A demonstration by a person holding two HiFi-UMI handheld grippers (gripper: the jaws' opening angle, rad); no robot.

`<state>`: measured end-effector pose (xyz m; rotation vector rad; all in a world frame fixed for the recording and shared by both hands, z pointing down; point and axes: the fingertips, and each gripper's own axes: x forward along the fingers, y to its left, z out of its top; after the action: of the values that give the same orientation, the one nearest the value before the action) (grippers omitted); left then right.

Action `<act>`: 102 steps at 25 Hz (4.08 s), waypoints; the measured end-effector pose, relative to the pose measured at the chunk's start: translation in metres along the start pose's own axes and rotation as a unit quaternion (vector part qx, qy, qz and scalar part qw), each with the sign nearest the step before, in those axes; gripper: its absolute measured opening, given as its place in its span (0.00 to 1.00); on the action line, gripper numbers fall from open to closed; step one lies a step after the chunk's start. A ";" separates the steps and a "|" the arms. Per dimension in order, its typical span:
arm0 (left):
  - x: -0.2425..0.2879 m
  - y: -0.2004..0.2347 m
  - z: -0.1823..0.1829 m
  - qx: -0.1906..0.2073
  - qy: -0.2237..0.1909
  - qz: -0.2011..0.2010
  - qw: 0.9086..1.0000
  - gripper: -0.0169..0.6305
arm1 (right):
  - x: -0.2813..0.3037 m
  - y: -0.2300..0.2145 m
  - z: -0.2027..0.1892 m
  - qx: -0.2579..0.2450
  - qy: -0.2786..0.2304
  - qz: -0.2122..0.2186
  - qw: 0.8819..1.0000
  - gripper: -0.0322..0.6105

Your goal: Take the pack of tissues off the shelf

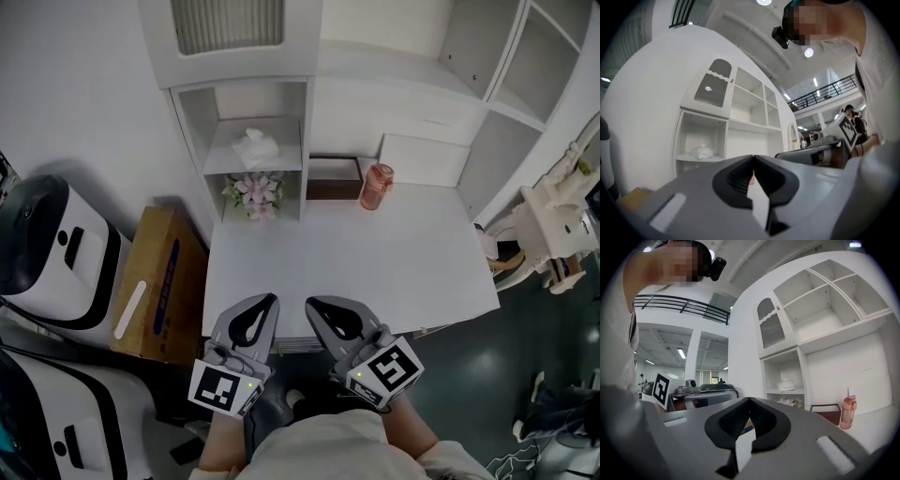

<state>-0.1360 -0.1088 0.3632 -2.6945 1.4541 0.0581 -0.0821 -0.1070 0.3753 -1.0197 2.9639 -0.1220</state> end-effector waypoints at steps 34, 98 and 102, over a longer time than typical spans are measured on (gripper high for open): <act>0.092 0.106 -0.006 0.002 0.003 0.053 0.999 0.03 | 0.115 -0.092 0.017 0.000 0.000 0.046 0.999 0.05; 0.224 0.272 -0.074 -0.005 0.104 0.082 0.991 0.07 | 0.189 -0.172 0.012 0.002 0.040 -0.096 0.995 0.05; 0.220 0.269 -0.070 -0.011 0.097 0.087 0.991 0.06 | 0.185 -0.174 0.014 0.002 0.036 -0.096 0.995 0.05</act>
<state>-0.2403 -0.4449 0.4034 -2.6470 1.7503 -0.1837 -0.1213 -0.3582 0.3785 -1.3263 2.9195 -0.1686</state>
